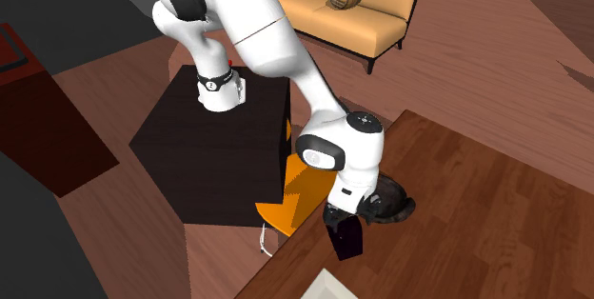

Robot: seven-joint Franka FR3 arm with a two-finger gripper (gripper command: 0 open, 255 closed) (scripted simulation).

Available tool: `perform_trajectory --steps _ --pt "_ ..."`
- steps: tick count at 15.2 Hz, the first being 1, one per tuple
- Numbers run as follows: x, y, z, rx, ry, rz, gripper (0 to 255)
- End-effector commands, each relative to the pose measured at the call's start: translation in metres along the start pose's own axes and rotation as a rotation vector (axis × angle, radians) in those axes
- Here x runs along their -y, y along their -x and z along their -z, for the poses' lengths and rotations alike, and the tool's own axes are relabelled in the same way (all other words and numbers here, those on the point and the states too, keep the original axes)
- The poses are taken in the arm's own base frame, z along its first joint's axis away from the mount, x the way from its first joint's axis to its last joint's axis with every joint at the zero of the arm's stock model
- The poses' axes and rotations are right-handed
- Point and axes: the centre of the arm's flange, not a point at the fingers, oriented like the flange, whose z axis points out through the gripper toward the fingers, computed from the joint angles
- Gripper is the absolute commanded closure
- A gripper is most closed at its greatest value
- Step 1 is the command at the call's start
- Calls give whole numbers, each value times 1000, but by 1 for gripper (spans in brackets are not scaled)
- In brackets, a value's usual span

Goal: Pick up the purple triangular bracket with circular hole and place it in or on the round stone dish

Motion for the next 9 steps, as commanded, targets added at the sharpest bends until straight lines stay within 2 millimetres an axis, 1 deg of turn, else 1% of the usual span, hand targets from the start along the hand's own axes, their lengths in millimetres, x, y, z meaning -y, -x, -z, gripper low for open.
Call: perform_trajectory --steps 1,5,6,9 --pt "0 0 -1 0 0 0 0" --pt "0 0 -1 0 0 0 0" --pt "0 0 -1 0 0 0 255" --pt "0 0 -1 0 0 0 255"
